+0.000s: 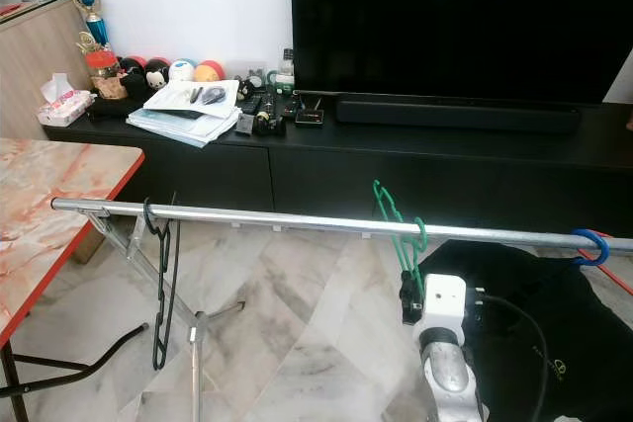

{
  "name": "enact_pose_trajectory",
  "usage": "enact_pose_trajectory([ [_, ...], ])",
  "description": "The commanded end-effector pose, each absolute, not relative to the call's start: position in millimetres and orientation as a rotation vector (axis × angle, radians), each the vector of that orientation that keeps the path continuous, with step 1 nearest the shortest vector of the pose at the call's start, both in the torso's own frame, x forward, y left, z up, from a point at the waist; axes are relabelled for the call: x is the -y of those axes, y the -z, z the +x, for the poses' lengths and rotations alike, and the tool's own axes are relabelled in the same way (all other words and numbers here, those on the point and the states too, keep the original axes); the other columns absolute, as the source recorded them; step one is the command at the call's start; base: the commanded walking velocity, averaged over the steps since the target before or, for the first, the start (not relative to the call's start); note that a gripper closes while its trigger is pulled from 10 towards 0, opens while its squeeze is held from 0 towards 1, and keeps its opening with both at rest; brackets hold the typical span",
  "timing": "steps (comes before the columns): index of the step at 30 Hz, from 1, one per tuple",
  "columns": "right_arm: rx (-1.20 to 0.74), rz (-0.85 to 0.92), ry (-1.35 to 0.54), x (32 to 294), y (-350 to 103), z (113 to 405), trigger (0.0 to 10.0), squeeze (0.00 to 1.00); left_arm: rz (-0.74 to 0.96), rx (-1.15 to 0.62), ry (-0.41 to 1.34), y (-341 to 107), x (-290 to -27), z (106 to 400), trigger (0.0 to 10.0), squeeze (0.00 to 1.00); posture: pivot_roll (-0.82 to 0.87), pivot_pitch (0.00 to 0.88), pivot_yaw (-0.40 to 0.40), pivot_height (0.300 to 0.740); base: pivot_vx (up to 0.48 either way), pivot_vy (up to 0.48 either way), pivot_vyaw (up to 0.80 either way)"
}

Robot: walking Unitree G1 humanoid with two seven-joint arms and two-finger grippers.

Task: Hang hanger

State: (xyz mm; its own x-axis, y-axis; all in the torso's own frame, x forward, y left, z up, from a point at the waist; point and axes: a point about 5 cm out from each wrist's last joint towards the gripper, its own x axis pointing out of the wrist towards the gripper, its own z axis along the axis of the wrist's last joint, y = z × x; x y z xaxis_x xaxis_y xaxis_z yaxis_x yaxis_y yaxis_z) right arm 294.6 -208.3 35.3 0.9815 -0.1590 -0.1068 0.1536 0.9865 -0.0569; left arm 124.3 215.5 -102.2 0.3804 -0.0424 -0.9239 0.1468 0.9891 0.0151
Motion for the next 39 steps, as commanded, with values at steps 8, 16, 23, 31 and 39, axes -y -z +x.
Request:
enact_pose_trajectory([
  [8,-0.016,-0.044,0.181,213.7,-45.3,281.7,10.0,0.76,0.134,-1.200,0.141,102.8,-218.7,120.9,10.0,0.00,0.06,0.024,0.020,0.740,0.000,0.000,0.00],
  [16,-0.022,-0.036,0.199,212.2,-40.8,257.6,10.0,0.76,0.138,-1.201,0.147,102.7,-218.7,121.2,10.0,0.00,0.05,0.021,0.018,0.740,0.000,0.000,0.00],
  [23,-0.055,-0.031,0.230,211.7,-35.9,238.5,10.0,0.65,0.144,-1.201,0.152,102.6,-218.9,121.3,10.0,0.00,0.05,0.019,0.017,0.740,0.000,0.000,0.00],
  [31,-0.039,-0.025,0.355,219.4,-44.1,220.4,10.0,0.51,0.148,-1.200,0.153,102.6,-219.1,120.9,10.0,0.00,0.05,0.005,0.014,0.740,0.000,0.000,0.00],
  [39,-0.115,-0.066,0.628,243.9,-42.4,189.4,10.0,0.00,0.155,-1.201,0.160,102.7,-218.7,120.7,10.0,0.00,0.04,0.000,0.014,0.740,0.000,0.000,0.00],
])
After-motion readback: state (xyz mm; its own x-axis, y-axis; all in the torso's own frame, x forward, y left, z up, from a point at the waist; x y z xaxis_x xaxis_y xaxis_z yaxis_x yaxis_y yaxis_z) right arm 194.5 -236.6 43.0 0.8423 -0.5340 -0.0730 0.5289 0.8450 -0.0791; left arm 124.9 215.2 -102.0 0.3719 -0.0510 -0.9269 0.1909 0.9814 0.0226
